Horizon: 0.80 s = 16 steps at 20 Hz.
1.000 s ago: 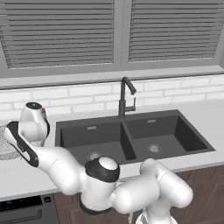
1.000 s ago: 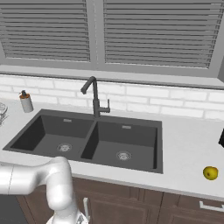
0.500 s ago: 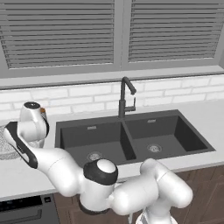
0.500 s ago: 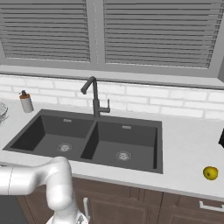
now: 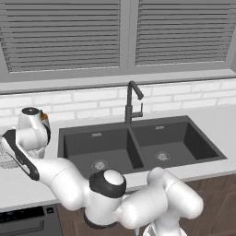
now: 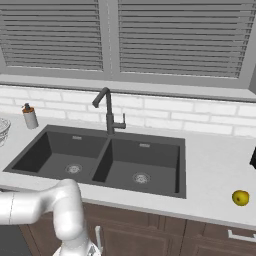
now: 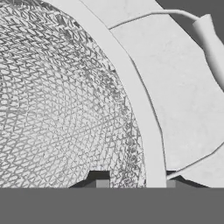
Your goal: Put the colander in the sink, put the pear in the colander, and turn on the sink faucet and pour water over the colander.
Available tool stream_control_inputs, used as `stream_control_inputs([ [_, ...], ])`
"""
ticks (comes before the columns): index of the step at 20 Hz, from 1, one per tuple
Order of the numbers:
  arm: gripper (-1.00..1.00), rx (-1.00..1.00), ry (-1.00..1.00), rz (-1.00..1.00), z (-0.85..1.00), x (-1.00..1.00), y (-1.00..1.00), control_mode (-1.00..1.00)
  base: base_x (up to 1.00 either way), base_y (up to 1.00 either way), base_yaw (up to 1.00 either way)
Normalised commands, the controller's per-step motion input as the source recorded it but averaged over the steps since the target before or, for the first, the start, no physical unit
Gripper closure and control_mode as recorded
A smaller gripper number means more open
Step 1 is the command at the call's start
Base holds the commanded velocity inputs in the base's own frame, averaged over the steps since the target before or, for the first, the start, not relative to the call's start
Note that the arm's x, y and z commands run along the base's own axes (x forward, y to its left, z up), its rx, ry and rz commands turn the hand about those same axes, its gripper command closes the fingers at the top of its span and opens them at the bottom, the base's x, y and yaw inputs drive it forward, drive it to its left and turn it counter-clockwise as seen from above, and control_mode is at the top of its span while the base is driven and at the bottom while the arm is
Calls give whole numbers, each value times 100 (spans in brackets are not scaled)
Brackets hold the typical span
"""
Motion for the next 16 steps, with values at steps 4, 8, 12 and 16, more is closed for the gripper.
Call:
stream_control_inputs([
  [4,100,11,-28,-21,42,-96,-36,-100,0,0,0],
  [8,100,9,-23,-31,46,-93,-62,-100,0,0,0],
  [12,100,1,-11,-49,41,-72,-48,-100,0,0,0],
  [16,100,1,0,-67,42,-48,-37,-100,0,0,0],
])
